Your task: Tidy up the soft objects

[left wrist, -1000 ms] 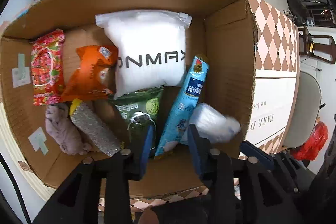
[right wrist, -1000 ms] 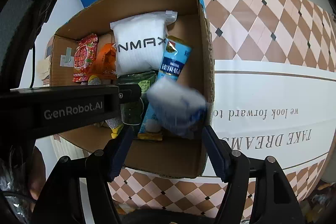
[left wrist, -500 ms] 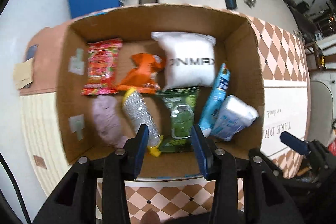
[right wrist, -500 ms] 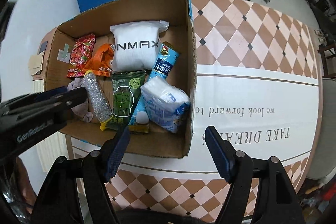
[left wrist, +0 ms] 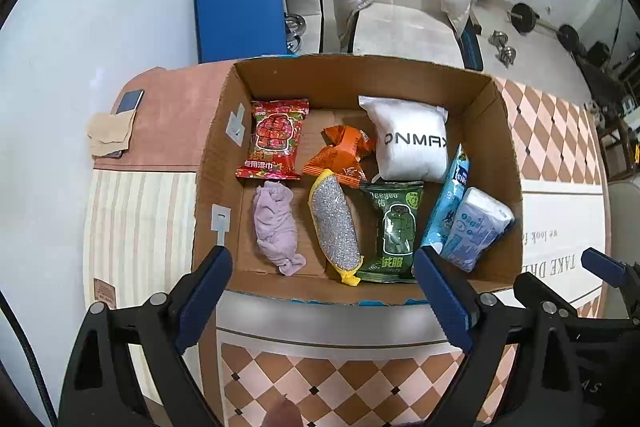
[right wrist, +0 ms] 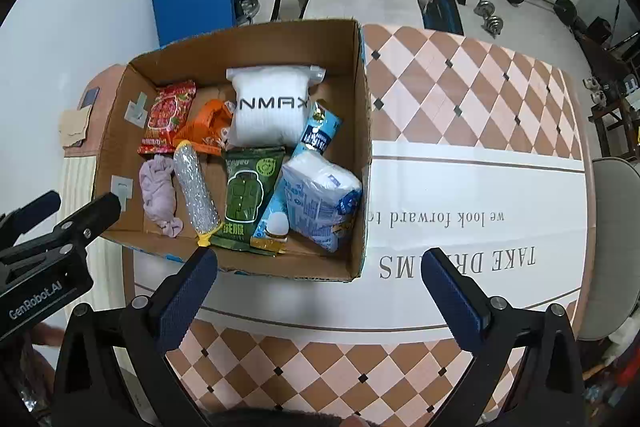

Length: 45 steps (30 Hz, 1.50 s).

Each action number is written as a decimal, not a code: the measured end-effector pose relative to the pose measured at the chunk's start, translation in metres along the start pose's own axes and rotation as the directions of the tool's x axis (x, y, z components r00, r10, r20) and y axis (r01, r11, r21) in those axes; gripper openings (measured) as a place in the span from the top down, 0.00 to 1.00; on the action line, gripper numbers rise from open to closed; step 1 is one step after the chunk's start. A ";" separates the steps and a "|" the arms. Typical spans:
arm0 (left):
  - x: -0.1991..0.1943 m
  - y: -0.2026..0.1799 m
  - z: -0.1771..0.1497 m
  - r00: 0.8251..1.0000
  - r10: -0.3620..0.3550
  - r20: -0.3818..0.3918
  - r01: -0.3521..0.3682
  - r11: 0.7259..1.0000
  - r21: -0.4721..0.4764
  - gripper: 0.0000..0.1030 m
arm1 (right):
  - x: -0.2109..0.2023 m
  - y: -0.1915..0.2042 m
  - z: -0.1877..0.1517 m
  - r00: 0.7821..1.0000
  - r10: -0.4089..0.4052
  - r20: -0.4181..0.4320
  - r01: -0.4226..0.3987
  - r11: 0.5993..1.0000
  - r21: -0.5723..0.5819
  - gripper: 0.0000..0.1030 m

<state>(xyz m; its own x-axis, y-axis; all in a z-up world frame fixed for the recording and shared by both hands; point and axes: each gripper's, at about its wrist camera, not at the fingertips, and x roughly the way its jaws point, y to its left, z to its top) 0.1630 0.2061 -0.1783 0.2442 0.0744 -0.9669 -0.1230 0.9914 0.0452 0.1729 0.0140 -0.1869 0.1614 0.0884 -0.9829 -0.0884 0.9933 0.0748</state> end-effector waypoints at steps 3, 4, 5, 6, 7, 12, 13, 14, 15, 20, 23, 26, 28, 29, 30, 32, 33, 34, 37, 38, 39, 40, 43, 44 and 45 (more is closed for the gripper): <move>-0.009 0.001 -0.001 1.000 0.011 0.029 -0.011 1.000 -0.002 0.06 | -0.008 0.002 0.001 0.999 -0.025 0.031 0.025 1.000 -0.005 0.00; -0.013 0.002 -0.001 0.999 0.015 0.038 -0.015 1.000 -0.001 0.06 | -0.012 0.003 0.001 0.999 -0.030 0.041 0.031 1.000 -0.007 0.00; -0.018 0.002 -0.001 0.998 0.020 0.054 -0.020 1.000 -0.002 0.06 | -0.014 0.003 0.001 0.998 -0.033 0.048 0.033 0.999 -0.007 0.00; -0.022 0.002 -0.001 0.998 0.021 0.063 -0.021 1.000 -0.003 0.06 | -0.017 0.004 0.001 0.998 -0.031 0.053 0.032 0.999 -0.009 0.00; -0.026 0.002 -0.001 0.997 0.022 0.072 -0.022 1.000 -0.002 0.06 | -0.020 0.004 0.001 0.998 -0.027 0.057 0.027 1.000 -0.009 0.00; -0.059 -0.002 -0.005 0.990 0.025 0.138 -0.027 1.000 0.009 0.06 | -0.043 0.002 -0.005 0.996 -0.011 0.093 0.012 1.000 -0.002 0.00; -0.069 -0.003 -0.007 0.988 0.019 0.151 -0.021 1.000 0.010 0.06 | -0.051 0.001 -0.009 0.995 -0.009 0.104 0.009 1.000 0.001 0.00; -0.075 -0.003 -0.009 0.987 0.018 0.159 -0.020 1.000 0.012 0.06 | -0.060 0.000 -0.012 0.993 -0.004 0.116 0.003 1.000 0.002 0.00; -0.085 -0.004 -0.012 0.984 0.029 0.176 -0.032 0.999 0.014 0.06 | -0.071 -0.001 -0.016 0.991 0.002 0.133 -0.002 1.000 0.002 0.00; -0.135 -0.007 -0.030 0.969 0.012 0.246 -0.016 1.000 0.014 0.06 | -0.128 -0.007 -0.040 0.974 0.007 0.227 -0.007 1.000 0.001 0.00; -0.162 -0.008 -0.041 0.960 -0.004 0.281 0.000 1.000 0.013 0.06 | -0.163 -0.009 -0.056 0.959 0.000 0.284 0.002 1.000 -0.007 0.00; -0.179 -0.010 -0.052 0.955 -0.009 0.295 0.005 1.000 0.013 0.06 | -0.190 -0.008 -0.070 0.947 -0.008 0.321 0.015 1.000 -0.019 0.00; -0.188 -0.011 -0.060 0.954 -0.006 0.299 0.001 1.000 0.015 0.06 | -0.207 -0.008 -0.078 0.941 -0.009 0.340 0.019 1.000 -0.025 0.00; -0.192 -0.012 -0.063 0.955 -0.011 0.295 0.006 1.000 0.019 0.06 | -0.216 -0.008 -0.082 0.937 -0.007 0.349 0.018 0.999 -0.029 0.00; -0.196 -0.012 -0.067 0.956 -0.024 0.291 0.019 1.000 0.021 0.06 | -0.223 -0.007 -0.086 0.933 -0.002 0.359 0.015 0.999 -0.034 0.00; -0.205 -0.013 -0.073 0.955 -0.030 0.296 0.025 0.999 0.022 0.06 | -0.237 -0.007 -0.092 0.927 0.002 0.374 0.015 0.999 -0.043 0.00; -0.210 -0.012 -0.075 0.953 -0.031 0.301 0.026 0.999 0.021 0.06 | -0.245 -0.007 -0.096 0.922 0.002 0.388 0.016 0.999 -0.045 0.00; -0.214 -0.012 -0.077 0.952 -0.030 0.306 0.025 0.999 0.021 0.06 | -0.250 -0.006 -0.098 0.918 0.000 0.397 0.020 0.999 -0.046 0.00; -0.225 -0.013 -0.081 0.948 -0.027 0.317 0.019 0.999 0.026 0.06 | -0.265 -0.005 -0.105 0.908 -0.004 0.420 0.028 0.998 -0.050 0.00; -0.229 -0.013 -0.083 0.945 -0.022 0.327 0.015 1.000 0.025 0.06 | -0.269 -0.005 -0.107 0.905 -0.004 0.426 0.028 0.998 -0.051 0.00; -0.232 -0.012 -0.084 0.943 -0.018 0.332 0.011 1.000 0.023 0.06 | -0.272 -0.006 -0.109 0.902 -0.011 0.432 0.036 0.998 -0.049 0.00; -0.234 -0.013 -0.086 0.942 -0.017 0.334 0.010 1.000 0.022 0.06 | -0.274 -0.006 -0.110 0.900 -0.014 0.435 0.039 0.998 -0.048 0.00; -0.238 -0.013 -0.089 0.943 -0.019 0.333 0.011 1.000 0.024 0.06 | -0.276 -0.009 -0.112 0.903 -0.015 0.429 0.036 0.999 -0.041 0.00; -0.238 -0.013 -0.090 0.942 -0.016 0.335 0.008 1.000 0.023 0.06 | -0.276 -0.009 -0.113 0.904 -0.020 0.427 0.041 0.998 -0.038 0.00; -0.239 -0.013 -0.090 0.941 -0.010 0.337 0.002 1.000 0.024 0.06 | -0.275 -0.010 -0.113 0.904 -0.020 0.426 0.040 0.999 -0.036 0.00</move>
<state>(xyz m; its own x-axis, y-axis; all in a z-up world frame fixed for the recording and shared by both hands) 0.0192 0.1658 0.0299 0.5554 0.0966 -0.8260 -0.0998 0.9938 0.0491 0.0185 -0.0286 0.0642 0.5666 0.0917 -0.8189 -0.1176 0.9926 0.0297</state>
